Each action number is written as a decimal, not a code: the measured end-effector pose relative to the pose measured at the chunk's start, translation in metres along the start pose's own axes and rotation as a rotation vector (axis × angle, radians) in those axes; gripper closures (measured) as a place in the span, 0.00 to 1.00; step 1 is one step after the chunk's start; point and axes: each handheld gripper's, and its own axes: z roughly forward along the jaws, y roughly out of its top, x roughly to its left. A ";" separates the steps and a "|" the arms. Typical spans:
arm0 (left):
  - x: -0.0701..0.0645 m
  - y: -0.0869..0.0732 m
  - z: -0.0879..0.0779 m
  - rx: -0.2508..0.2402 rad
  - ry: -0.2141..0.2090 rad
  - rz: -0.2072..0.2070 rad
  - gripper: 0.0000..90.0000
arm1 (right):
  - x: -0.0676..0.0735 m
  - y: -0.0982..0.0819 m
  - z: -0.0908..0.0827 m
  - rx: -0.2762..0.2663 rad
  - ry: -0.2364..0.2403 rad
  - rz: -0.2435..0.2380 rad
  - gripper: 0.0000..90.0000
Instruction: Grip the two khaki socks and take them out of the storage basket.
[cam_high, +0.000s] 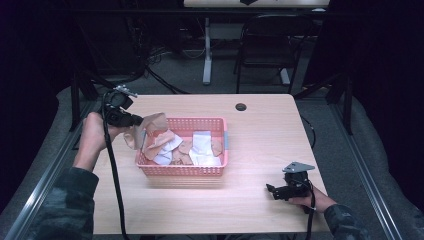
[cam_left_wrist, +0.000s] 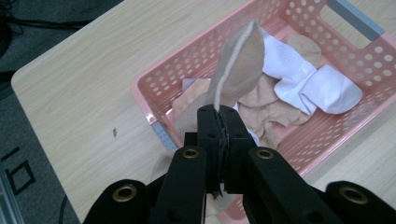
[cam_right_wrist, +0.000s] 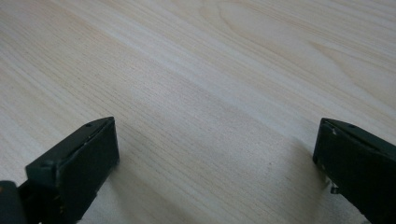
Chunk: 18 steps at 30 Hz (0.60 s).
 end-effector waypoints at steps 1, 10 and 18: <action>0.002 -0.001 -0.001 -0.001 0.003 -0.005 0.98 | 0.000 0.000 0.000 0.000 0.000 0.000 0.00; 0.019 -0.016 -0.011 -0.001 0.056 -0.046 0.98 | 0.000 0.000 0.000 0.000 0.000 0.000 0.00; 0.038 -0.034 -0.013 0.001 0.101 -0.114 0.98 | 0.000 0.000 0.000 0.000 0.000 0.000 0.00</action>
